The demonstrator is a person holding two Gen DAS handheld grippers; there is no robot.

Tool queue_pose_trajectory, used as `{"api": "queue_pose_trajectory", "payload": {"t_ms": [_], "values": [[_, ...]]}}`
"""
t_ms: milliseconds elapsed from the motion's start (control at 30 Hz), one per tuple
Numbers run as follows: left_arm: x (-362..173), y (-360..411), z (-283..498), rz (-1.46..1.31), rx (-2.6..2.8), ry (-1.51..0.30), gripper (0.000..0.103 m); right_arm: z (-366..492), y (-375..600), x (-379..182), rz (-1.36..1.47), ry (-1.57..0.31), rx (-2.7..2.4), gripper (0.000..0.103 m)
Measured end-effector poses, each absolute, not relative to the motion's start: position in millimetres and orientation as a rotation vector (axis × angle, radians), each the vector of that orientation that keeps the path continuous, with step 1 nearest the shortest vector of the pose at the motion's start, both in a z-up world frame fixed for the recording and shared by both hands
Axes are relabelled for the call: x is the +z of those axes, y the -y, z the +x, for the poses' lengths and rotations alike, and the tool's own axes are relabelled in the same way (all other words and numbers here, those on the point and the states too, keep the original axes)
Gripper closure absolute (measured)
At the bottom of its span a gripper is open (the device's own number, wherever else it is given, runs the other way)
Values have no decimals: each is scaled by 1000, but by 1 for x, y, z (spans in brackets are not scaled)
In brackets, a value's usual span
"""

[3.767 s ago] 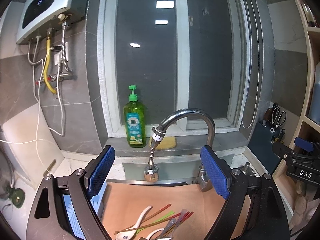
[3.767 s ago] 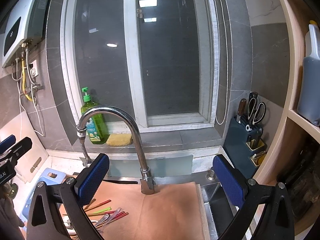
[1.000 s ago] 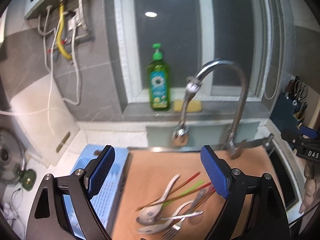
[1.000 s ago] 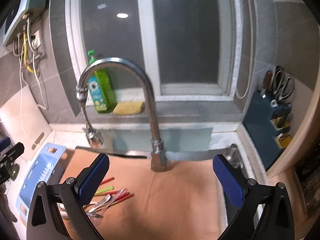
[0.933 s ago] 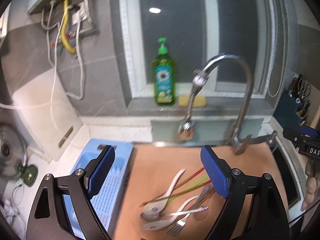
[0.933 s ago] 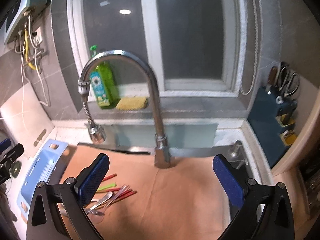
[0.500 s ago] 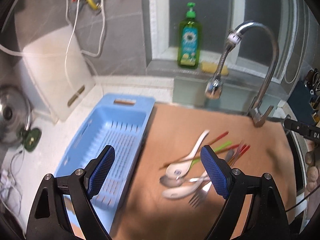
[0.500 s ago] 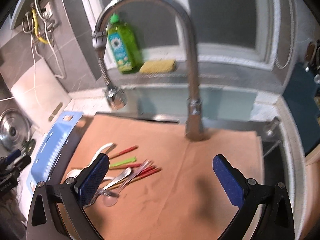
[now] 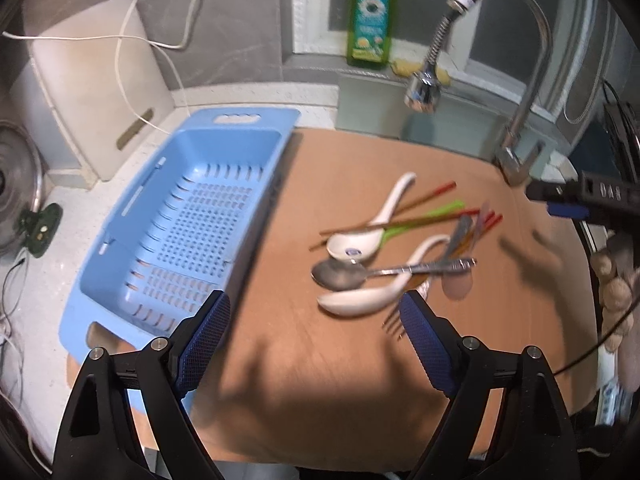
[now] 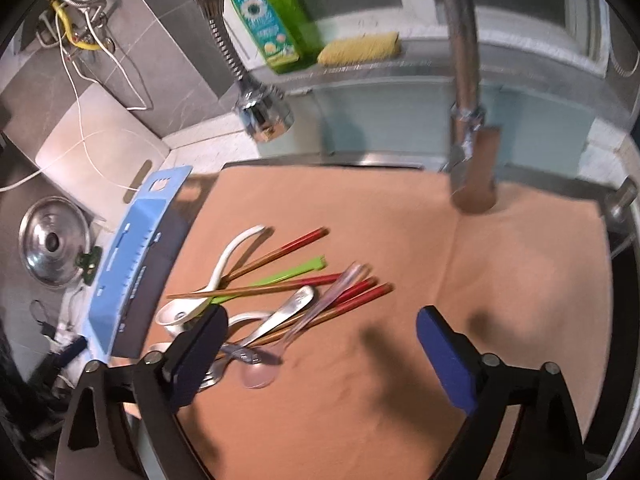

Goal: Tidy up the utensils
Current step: 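Lower both tools toward the utensil pile on the brown mat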

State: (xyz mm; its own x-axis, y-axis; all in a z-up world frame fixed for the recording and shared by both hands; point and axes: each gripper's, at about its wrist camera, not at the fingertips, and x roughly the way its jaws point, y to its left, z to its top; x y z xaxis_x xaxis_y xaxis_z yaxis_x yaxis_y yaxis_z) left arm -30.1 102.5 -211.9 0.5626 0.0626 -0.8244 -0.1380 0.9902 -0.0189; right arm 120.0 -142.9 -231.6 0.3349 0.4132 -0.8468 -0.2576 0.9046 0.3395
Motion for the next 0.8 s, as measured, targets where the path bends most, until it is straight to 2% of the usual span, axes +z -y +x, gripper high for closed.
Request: {"api": "queue_pose_trajectory", "payload": {"t_ms": [233,300,367,433,500,600,667,800], "values": [[-223,-101,-28,-62,65,-991,22,120,124,-240,195,-1211,497,33],[-225,-104,-25,-77,54,-999,27,121,117,-241,200,-1228,516,38],[-226,-106,-22,-83,44,-1000,28,123,107,-242,208,-1241,539,42],[-227,-107,-19,-74,37,-997,29,126,101,-242,202,-1246,556,43],[-228,-107,-14,-60,26,-997,37,131,92,-242,196,-1246,564,43],[-229,-107,-7,-51,2,-998,40,141,79,-245,212,-1265,582,45],[-229,-104,-2,-43,-27,-1000,42,148,71,-250,230,-1291,599,53],[-231,-101,7,-26,-49,-1006,43,157,57,-262,236,-1325,604,58]]}}
